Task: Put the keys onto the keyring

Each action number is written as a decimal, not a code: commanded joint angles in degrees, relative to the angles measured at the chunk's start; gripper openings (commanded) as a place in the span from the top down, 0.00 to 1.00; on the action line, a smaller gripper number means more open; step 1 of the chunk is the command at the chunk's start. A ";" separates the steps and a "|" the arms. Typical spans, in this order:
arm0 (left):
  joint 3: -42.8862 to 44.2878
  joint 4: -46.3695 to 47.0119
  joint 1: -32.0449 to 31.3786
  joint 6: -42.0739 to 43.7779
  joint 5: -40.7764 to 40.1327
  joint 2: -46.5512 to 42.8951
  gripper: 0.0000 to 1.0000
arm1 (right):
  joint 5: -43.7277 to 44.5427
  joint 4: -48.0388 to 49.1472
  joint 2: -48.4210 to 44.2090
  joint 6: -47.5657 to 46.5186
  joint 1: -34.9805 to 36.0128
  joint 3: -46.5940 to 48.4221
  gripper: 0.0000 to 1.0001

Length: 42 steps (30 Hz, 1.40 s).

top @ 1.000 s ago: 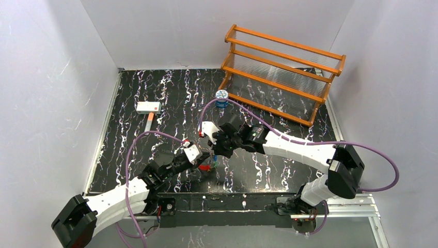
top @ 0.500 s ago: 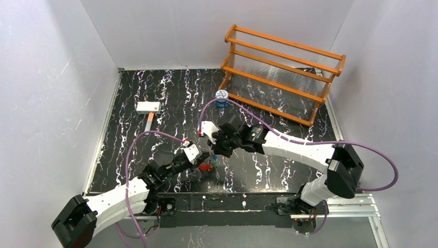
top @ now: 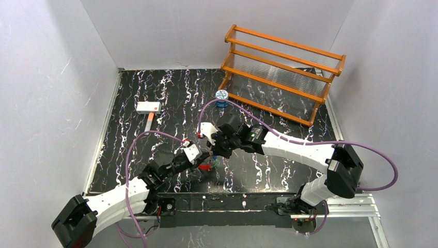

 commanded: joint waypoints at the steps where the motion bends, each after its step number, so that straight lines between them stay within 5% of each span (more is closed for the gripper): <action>1: 1.67 1.46 -0.19 -0.39 0.75 -0.17 1.00 | -3.18 3.14 0.11 -1.36 0.87 2.66 0.99; 42: 0.76 1.46 -0.16 -2.13 -0.39 -2.84 1.00 | 12.04 5.48 -1.10 1.79 1.39 -2.01 0.99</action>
